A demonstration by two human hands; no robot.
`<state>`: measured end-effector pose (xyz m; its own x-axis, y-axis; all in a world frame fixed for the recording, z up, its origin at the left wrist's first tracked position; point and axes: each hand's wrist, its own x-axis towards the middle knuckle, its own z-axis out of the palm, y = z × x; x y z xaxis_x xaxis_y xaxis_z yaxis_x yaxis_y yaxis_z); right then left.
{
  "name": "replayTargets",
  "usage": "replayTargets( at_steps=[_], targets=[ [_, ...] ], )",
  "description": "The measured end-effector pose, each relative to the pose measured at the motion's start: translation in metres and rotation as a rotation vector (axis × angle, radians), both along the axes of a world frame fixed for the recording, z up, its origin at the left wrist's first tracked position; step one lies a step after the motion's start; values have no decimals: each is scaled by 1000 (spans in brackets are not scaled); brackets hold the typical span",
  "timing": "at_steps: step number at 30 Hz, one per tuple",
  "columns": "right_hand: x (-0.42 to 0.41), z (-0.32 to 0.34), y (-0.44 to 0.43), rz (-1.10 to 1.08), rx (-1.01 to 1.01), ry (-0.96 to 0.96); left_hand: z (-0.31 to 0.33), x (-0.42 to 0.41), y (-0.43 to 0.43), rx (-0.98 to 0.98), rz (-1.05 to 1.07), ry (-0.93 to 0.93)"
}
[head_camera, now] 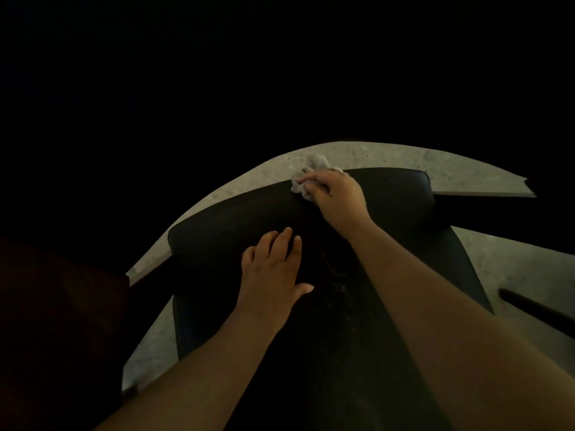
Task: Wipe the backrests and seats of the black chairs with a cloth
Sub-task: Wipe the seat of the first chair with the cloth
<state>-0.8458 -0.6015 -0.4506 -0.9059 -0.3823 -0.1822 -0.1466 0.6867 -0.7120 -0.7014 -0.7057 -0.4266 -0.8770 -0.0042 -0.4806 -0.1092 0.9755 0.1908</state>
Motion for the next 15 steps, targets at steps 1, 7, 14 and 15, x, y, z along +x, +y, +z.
replayTargets(
  at_steps=[1,7,14,15],
  targets=[
    [6,4,5,31,-10,-9,0,0,0,2,1,8],
    [28,24,34,-15,-121,-121,2,3,-2,51,19,45],
    [-12,9,-1,7,-3,-7,3,14,1,104,166,70],
    [-9,6,-5,50,91,20,3,18,2,106,207,85]
  ],
)
